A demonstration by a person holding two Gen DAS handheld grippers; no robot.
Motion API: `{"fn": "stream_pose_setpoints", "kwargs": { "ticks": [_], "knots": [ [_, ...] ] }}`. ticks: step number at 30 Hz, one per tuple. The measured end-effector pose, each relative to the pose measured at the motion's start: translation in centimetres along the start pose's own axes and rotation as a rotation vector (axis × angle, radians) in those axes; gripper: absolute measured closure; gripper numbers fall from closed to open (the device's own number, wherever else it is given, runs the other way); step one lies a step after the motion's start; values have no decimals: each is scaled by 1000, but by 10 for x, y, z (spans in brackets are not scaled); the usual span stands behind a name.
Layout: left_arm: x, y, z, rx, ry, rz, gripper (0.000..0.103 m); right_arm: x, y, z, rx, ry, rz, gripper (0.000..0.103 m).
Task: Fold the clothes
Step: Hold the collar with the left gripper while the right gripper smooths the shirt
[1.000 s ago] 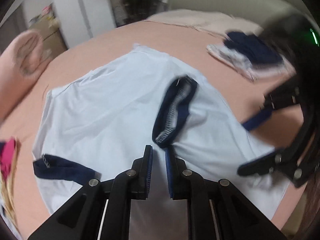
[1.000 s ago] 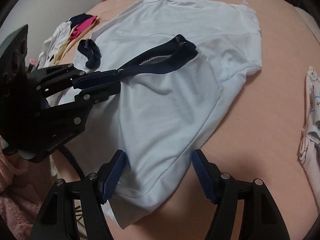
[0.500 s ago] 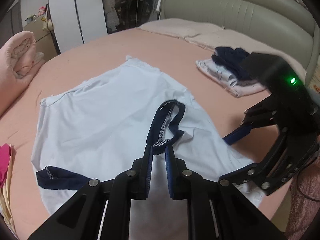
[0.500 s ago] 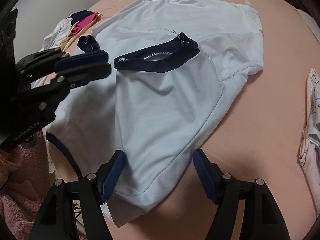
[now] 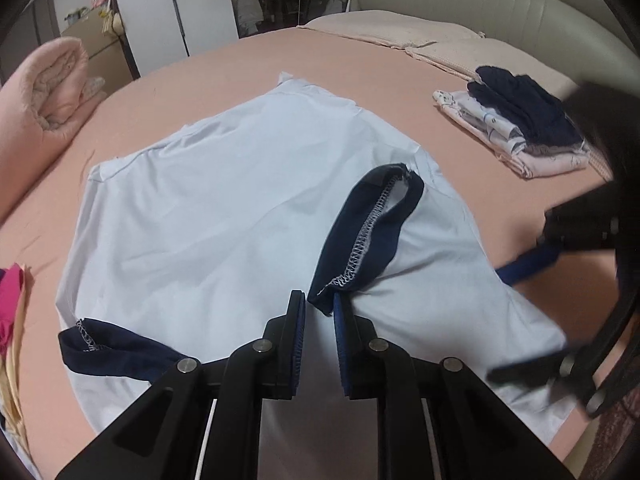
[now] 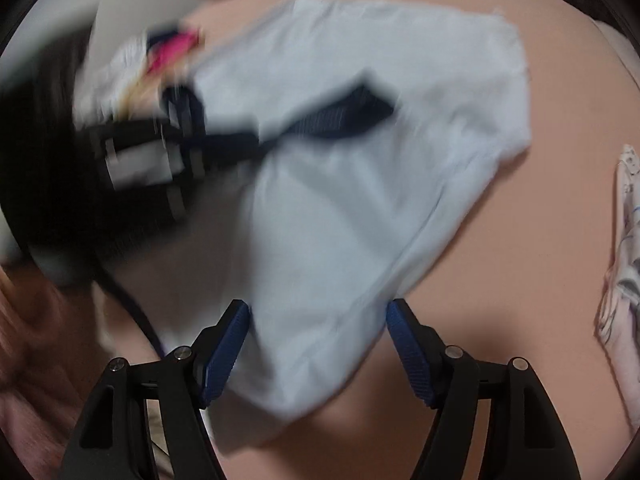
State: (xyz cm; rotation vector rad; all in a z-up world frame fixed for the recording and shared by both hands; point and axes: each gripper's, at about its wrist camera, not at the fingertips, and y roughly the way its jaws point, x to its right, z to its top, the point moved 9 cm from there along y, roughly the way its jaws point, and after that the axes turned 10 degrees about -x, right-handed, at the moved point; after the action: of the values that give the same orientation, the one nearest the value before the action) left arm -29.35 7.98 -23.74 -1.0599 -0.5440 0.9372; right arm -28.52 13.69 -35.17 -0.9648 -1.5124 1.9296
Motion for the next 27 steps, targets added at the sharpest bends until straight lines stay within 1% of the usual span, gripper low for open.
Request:
{"fn": "stream_pose_setpoints", "kwargs": {
  "ticks": [1,3,4,5,7,8,10,11,13,15,16,17,19,21,22,25,26,27],
  "knots": [
    [-5,2,0,-10,-4,0,89,-4,-1,-3,3,-37,-21,31],
    [-19,7,0,-40,-16,7,89,-3,-2,-9,-20,-30,21,30],
    [-26,10,1,-54,-29,-14,90,-3,-2,-9,-23,-30,25,30],
    [-31,9,3,-58,-39,-16,90,-3,-2,-8,-25,-30,30,30],
    [-44,4,9,-53,-56,52,90,-2,-3,-7,-30,-30,38,30],
    [-45,-1,11,-44,-59,50,90,-2,-3,-7,-32,-30,43,30],
    [-34,-16,14,-4,-44,-23,90,-2,-4,-5,-32,-23,55,31],
    [-27,-23,14,12,-30,-59,90,-2,-6,-3,-29,-15,64,31],
    [-2,-24,9,-5,64,-109,89,-1,-8,0,-26,3,82,31],
    [17,-17,4,-18,139,-101,89,-1,-6,2,-30,9,89,31],
    [21,-9,3,-24,170,-76,89,-2,-5,3,-30,6,84,30],
    [20,-2,4,-28,178,-39,89,-3,-5,3,-31,3,80,30],
    [9,12,8,-44,145,14,89,-4,-4,4,-29,0,76,30],
    [-7,13,16,-36,52,4,89,-6,-3,5,-27,-4,71,30],
    [-19,11,21,-28,12,27,89,-7,-3,5,-28,-7,69,30],
    [-50,3,30,-14,-65,99,89,-9,-2,8,-36,-14,67,30],
    [-56,-1,32,-7,-86,101,89,-10,-1,8,-37,-20,63,30],
    [-61,-6,34,-1,-101,85,89,-11,-1,8,-39,-28,56,30]
  ]
}}
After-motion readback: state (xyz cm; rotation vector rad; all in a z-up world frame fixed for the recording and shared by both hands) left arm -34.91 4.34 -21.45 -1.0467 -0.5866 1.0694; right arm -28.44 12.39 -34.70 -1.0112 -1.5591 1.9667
